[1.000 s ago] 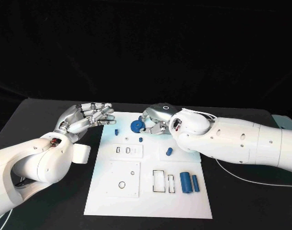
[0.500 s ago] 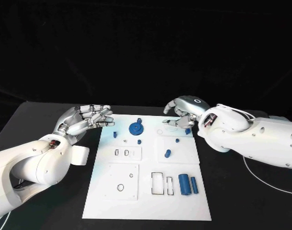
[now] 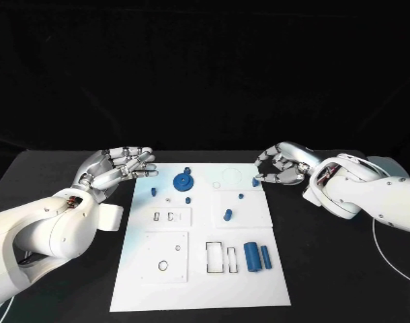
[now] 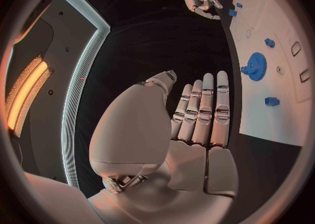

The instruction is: Assemble the parts on the task board

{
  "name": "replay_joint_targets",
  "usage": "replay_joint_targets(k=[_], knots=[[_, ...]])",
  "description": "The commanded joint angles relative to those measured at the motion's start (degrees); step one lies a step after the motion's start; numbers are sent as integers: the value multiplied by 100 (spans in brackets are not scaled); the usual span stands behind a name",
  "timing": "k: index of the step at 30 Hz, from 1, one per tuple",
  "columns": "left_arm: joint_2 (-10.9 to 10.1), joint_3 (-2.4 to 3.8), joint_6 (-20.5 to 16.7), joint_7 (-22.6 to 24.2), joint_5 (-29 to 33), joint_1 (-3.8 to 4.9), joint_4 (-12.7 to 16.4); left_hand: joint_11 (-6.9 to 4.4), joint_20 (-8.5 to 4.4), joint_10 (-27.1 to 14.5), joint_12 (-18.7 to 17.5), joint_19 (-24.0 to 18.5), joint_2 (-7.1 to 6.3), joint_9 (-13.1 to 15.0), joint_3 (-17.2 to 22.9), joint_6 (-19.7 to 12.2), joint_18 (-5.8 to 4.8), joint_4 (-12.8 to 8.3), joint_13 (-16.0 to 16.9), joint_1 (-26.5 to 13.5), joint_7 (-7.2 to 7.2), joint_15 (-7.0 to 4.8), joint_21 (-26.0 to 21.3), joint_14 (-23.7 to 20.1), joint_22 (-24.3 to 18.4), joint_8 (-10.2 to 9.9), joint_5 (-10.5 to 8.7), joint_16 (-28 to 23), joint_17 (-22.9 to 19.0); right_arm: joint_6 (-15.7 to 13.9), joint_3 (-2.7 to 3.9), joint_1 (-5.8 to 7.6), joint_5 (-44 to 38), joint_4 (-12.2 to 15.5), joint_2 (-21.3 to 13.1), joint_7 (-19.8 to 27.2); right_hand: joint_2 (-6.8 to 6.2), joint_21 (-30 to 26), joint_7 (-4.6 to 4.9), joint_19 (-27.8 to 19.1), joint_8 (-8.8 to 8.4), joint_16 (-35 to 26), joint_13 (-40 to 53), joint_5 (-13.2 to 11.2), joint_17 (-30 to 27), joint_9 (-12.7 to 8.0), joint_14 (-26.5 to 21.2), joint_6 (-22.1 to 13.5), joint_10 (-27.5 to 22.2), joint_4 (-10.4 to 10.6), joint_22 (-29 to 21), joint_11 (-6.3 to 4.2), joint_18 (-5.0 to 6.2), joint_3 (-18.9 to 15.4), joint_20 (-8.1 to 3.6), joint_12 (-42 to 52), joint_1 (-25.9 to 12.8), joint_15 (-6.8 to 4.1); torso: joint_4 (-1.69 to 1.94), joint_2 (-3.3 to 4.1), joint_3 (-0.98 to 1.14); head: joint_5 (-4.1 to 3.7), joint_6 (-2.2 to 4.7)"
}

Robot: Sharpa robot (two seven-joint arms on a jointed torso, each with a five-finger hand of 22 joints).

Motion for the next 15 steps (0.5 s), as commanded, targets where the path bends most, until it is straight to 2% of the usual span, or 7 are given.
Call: replay_joint_targets(k=[1,2,4,7,8,10,15], knots=[[18,3,136,62,-10,2,-9,42,15,11,-23,37,-20,-9,21,-35,77,-4,-1,51,74,13,8,-9,-6,-19,-27,-25,10,122,-3,-81,410,-86,11,400,-2,-18,34,-2,-57,-2,1509,-4,1410,-7,596,-29,595,-41,686,-1,69,7,-34,19,59,-5,-14,1,43,2,-24],[19,3,137,63,-10,2,-11,42,15,11,-23,37,-20,-9,21,-35,77,-4,-1,51,74,13,8,-9,-6,-19,-27,-25,10,120,-3,-99,419,-109,16,405,-2,-18,34,-2,-57,-2,1509,-4,1410,-7,596,-29,595,-41,686,-1,69,7,-34,19,59,-5,-14,2,49,5,-25],[23,3,140,63,-10,1,-19,42,15,11,-23,37,-20,-9,21,-35,77,-4,-1,51,74,13,8,-9,-6,-19,-27,-25,10,117,-3,-146,450,-179,38,420,-8,-19,60,1,-88,0,1509,2,1418,-15,598,-68,595,-50,688,21,67,5,-17,19,70,23,-11,3,41,5,-40],[26,2,143,62,-10,0,-30,42,15,11,-23,37,-20,-9,21,-35,77,-4,-1,51,74,13,8,-9,-6,-19,-27,-25,10,115,-3,-209,487,-272,80,432,-8,-14,72,5,-104,0,1509,6,1420,-19,599,-89,595,-54,694,32,65,5,-6,19,77,38,-5,9,59,13,-54],[27,2,144,62,-10,0,-34,42,15,11,-23,37,-20,-9,21,-35,77,-4,-1,51,74,13,8,-9,-6,-19,-27,-25,10,115,-3,-225,494,-295,93,432,-9,-15,78,6,-113,2,1509,9,1425,-21,600,-100,595,-57,695,37,65,5,0,19,80,45,-5,4,52,16,-57],[29,2,144,62,-10,-1,-42,42,15,11,-23,37,-20,-9,21,-35,77,-4,-1,51,74,13,8,-9,-6,-19,-27,-25,10,116,-2,-252,503,-339,123,434,-7,-15,81,6,-120,1,1509,12,1424,-23,600,-110,595,-59,695,41,65,7,5,19,83,51,-3,5,56,20,-59],[37,2,148,62,-10,-2,-57,42,15,11,-23,37,-20,-9,21,-35,77,-4,-1,51,74,13,8,-9,-6,-19,-27,-25,10,131,-2,-297,516,-457,216,425,-4,-13,94,10,-142,2,1509,18,1425,-28,600,-139,595,-64,699,53,64,9,18,19,90,66,-3,0,44,36,-80]])
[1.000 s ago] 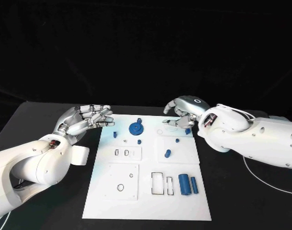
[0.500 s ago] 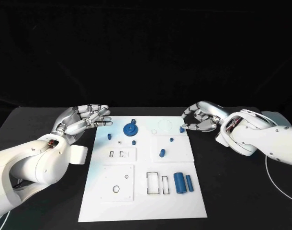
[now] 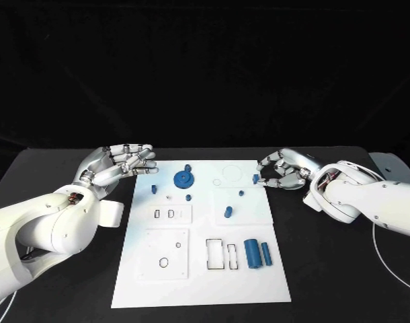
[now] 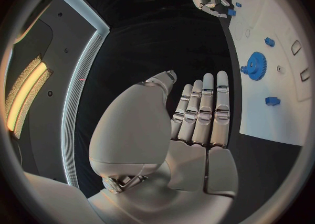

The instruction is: Assemble the parts on the task board

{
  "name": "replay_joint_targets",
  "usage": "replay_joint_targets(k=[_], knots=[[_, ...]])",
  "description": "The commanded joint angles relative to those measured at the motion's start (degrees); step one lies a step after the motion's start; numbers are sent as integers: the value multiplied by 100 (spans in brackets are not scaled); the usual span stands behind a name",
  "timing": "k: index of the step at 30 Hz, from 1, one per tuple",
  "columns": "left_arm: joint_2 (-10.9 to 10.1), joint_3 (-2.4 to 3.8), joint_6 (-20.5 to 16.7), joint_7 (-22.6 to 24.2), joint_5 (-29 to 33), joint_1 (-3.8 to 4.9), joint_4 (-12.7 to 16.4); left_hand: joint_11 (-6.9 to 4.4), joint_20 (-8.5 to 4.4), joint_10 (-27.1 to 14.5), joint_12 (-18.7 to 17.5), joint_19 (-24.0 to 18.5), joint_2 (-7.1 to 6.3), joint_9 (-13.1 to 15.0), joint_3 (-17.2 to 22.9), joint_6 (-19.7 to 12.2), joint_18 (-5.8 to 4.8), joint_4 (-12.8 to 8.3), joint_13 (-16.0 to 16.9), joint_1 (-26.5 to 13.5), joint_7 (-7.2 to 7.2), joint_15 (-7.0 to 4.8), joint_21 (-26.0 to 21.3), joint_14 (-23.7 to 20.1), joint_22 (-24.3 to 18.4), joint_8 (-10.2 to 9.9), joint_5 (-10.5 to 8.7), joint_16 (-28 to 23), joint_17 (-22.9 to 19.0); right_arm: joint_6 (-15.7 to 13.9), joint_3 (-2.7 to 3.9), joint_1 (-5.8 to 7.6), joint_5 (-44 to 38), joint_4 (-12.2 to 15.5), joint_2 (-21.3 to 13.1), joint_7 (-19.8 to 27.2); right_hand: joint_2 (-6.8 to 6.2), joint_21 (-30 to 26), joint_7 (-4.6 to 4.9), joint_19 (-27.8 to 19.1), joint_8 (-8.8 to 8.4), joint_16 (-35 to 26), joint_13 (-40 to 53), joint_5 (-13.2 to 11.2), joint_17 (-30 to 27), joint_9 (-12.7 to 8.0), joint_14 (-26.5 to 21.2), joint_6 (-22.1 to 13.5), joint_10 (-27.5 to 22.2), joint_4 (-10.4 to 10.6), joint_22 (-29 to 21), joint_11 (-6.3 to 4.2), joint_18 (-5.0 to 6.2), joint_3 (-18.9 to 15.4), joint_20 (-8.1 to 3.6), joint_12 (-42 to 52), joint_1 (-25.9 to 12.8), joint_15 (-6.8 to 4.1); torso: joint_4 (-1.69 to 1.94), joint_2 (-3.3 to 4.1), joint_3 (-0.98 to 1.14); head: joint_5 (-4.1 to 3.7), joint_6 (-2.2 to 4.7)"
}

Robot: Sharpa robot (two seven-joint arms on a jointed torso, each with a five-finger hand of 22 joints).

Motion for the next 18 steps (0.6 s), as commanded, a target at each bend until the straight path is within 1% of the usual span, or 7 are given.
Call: replay_joint_targets(k=[1,3,7,10,14,18], knots=[[20,4,117,60,-9,1,-1,42,15,11,-23,37,-20,-9,21,-35,78,-4,-1,51,74,13,8,-9,-6,-19,-27,-26,5,98,1,-26,91,-70,60,109,-4,-13,-2,10,-20,2,1509,18,1426,-6,579,-43,595,-32,695,52,64,10,18,20,45,45,5,-2,-6,10,-17],[21,4,118,60,-9,1,-5,39,14,21,-31,39,-28,-8,31,-32,78,-18,1,55,70,11,9,-5,-7,-18,-29,-28,12,96,1,-37,93,-103,89,107,-1,-11,3,12,-29,4,1509,21,1436,-8,581,-55,595,-35,698,57,63,13,23,20,50,51,1,-7,-11,19,-23],[21,4,117,58,-9,0,-10,39,14,21,-31,39,-28,-8,31,-32,78,-18,1,55,70,11,9,-5,-7,-18,-29,-28,12,113,1,-54,94,-172,153,101,48,-9,15,17,-38,6,1509,33,1447,-5,584,-51,595,-57,703,71,62,57,43,20,91,66,-5,-8,-12,22,-30],[19,4,116,57,-9,-1,-12,39,14,21,-31,39,-28,-8,31,-32,78,-18,1,55,70,11,9,-5,-7,-18,-29,-28,12,126,1,-70,95,-208,202,98,80,4,17,29,-30,8,1509,34,1456,3,586,-20,595,-80,719,75,59,98,52,20,127,69,-7,-10,-21,22,-33],[18,4,114,55,-10,-1,-15,39,14,21,-31,39,-28,-8,31,-32,78,-18,1,55,70,11,9,-5,-7,-18,-29,-28,12,157,1,-87,93,-241,250,91,138,4,6,34,9,11,1509,-11,1469,24,589,104,595,-128,726,71,60,194,54,20,181,58,-6,-11,-16,39,-31],[18,4,112,52,-10,-1,-18,39,14,23,-37,40,-27,-8,38,-32,78,-24,1,56,70,10,9,-5,-8,-18,-28,-30,15,182,1,-101,81,-262,278,80,143,10,-3,39,21,10,1509,-17,1462,30,587,147,595,-141,733,64,58,219,50,20,188,51,-2,-15,-20,31,-32]])
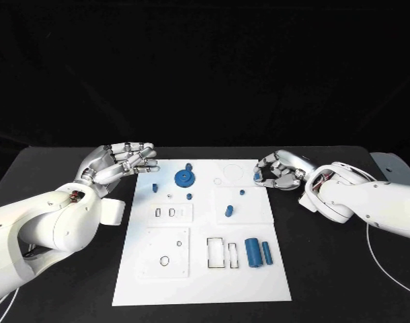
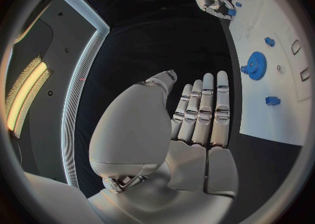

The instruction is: Assemble the parts on the task board

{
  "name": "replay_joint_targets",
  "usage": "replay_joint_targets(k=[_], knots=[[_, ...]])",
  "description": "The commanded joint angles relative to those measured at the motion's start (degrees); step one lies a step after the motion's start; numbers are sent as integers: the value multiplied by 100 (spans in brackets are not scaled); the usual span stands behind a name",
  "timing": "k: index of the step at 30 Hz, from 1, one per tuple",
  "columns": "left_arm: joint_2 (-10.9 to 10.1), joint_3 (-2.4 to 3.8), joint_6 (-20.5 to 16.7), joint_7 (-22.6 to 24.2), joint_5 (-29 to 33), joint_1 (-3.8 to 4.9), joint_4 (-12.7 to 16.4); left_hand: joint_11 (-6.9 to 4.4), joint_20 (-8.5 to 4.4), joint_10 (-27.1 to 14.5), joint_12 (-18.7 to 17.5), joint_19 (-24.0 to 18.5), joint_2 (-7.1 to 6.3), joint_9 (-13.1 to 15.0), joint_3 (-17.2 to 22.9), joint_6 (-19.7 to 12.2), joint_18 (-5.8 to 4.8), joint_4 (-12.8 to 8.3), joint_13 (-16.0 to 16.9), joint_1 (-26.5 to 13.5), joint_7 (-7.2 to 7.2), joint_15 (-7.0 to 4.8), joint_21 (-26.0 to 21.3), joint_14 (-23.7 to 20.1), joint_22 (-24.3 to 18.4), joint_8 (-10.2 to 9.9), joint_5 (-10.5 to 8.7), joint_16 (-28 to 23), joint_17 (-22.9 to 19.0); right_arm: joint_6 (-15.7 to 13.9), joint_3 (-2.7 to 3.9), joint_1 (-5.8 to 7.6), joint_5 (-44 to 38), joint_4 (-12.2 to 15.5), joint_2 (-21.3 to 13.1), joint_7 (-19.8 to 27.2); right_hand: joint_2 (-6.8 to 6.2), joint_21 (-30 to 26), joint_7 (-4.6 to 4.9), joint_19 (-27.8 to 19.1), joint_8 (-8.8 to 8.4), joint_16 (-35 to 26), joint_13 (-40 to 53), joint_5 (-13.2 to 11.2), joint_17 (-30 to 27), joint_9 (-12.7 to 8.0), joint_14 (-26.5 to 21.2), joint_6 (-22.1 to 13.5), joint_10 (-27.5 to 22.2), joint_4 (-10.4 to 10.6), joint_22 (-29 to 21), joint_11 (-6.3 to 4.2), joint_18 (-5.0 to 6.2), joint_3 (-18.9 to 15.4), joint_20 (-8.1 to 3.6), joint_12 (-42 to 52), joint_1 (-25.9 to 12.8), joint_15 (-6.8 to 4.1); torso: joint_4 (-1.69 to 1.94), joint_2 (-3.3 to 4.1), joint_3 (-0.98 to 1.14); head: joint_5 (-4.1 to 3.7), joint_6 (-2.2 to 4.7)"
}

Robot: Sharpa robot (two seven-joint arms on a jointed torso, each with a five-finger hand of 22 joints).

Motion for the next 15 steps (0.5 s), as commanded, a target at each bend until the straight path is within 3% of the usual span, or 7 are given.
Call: replay_joint_targets(k=[1,15], knots=[[10,4,100,51,-10,2,5,18,14,2,-37,40,-5,-9,13,-33,78,1,1,34,70,10,9,-5,-9,-18,-29,-30,9,138,-1,-13,-15,-12,16,39,1,13,-5,64,24,12,1510,-17,1473,8,589,57,596,-14,739,18,58,47,25,20,50,5,4,-3,-4,-5,0],[6,4,96,39,-11,2,5,18,13,5,-44,41,-3,-9,23,-33,78,-7,1,37,71,10,10,-5,-10,-19,-28,-33,12,168,-1,-27,-43,-41,38,2,50,37,-30,85,38,17,1510,-21,1499,14,595,146,596,-60,769,-7,50,158,9,20,87,-15,-3,-4,-2,-2,-14]])
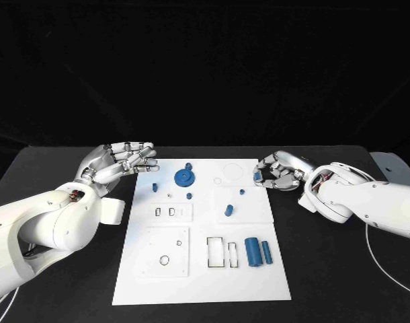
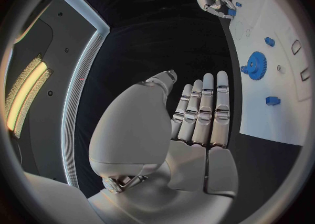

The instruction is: Assemble the parts on the task board

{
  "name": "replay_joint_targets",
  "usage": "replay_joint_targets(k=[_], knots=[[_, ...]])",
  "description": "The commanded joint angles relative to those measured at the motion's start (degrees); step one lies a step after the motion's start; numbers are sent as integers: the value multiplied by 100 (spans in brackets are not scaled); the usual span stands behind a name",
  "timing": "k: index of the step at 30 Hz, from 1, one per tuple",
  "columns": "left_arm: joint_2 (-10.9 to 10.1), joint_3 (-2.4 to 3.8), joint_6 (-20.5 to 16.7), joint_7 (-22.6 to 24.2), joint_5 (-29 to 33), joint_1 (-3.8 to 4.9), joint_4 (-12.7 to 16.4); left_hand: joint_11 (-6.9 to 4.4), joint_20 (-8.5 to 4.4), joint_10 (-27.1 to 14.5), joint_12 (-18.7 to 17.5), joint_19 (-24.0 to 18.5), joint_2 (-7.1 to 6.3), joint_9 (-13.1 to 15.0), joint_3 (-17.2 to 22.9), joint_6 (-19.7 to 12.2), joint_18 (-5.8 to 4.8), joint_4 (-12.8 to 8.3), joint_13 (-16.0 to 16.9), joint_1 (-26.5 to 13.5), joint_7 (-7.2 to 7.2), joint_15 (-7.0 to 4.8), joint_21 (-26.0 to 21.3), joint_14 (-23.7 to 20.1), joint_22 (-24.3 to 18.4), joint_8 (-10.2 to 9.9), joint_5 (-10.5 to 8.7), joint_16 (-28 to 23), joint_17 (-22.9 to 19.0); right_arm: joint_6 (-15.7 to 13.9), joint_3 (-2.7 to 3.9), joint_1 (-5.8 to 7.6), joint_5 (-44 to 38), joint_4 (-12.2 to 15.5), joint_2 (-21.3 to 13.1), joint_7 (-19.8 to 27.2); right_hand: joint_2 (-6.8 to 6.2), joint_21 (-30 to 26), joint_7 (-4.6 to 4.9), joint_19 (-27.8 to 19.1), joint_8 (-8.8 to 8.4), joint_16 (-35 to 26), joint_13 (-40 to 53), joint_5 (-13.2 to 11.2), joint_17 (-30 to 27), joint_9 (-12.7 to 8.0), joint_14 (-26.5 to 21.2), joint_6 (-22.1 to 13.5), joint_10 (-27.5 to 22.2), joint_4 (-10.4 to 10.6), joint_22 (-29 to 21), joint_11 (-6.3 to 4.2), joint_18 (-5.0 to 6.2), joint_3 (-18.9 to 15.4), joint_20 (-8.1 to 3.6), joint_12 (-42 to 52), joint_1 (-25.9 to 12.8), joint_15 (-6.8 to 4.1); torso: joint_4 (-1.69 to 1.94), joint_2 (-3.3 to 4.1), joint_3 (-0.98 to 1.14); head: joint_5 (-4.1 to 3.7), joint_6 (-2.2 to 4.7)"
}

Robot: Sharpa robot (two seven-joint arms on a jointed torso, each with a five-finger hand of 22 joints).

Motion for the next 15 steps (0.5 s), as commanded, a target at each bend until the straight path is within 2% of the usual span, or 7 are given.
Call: replay_joint_targets(k=[1,7,11,12,13,15], knots=[[8,4,95,42,-12,2,8,19,13,4,-35,42,-3,-9,23,-33,78,-7,1,37,71,10,10,-5,-9,-19,-28,-33,12,100,0,-6,-43,-5,5,8,40,35,-14,84,40,19,1505,-24,1505,10,596,60,596,-14,769,-11,51,74,6,19,67,-17,4,-2,0,-2,-1],[8,4,92,35,-12,2,8,19,13,4,-35,42,-3,-9,23,-33,78,-7,1,37,71,10,10,-5,-9,-19,-28,-33,12,82,0,-7,-45,-16,15,7,134,55,-60,102,82,19,1505,-58,1509,28,597,202,596,-57,795,-51,44,220,-17,19,81,-44,1,-1,1,4,-7],[8,4,90,33,-12,2,7,19,12,4,-39,42,1,-9,31,-35,78,-11,0,39,73,10,10,-4,-9,-20,-27,-34,14,54,0,-7,-46,-23,26,9,231,79,-139,122,168,19,1505,-126,1509,69,597,369,596,-112,826,-117,38,349,-60,19,87,-99,-1,-4,1,-3,-18],[8,4,90,33,-12,2,7,19,12,4,-39,42,1,-9,31,-35,78,-11,0,39,73,10,10,-4,-9,-20,-27,-34,14,41,0,-7,-46,-25,29,8,251,80,-158,124,189,19,1505,-171,1509,80,597,402,596,-131,829,-135,37,384,-76,19,83,-117,3,-4,0,-10,-21],[7,4,90,32,-12,2,7,19,12,4,-39,42,1,-9,31,-35,78,-11,0,39,73,10,10,-4,-9,-20,-27,-34,14,24,0,-7,-45,-26,32,6,291,92,-188,134,221,19,1505,-347,1509,97,597,446,596,-163,843,-162,33,452,-100,19,82,-144,2,-3,-1,-12,-22],[6,4,89,31,-12,2,7,19,12,4,-39,42,1,-9,31,-35,78,-11,0,39,73,10,10,-4,-9,-20,-27,-34,14,-18,0,-7,-45,-27,35,-5,313,99,-207,141,246,19,1505,-386,1509,112,597,479,596,-180,853,-179,31,497,-116,19,63,-158,2,-2,-2,-15,-23]])
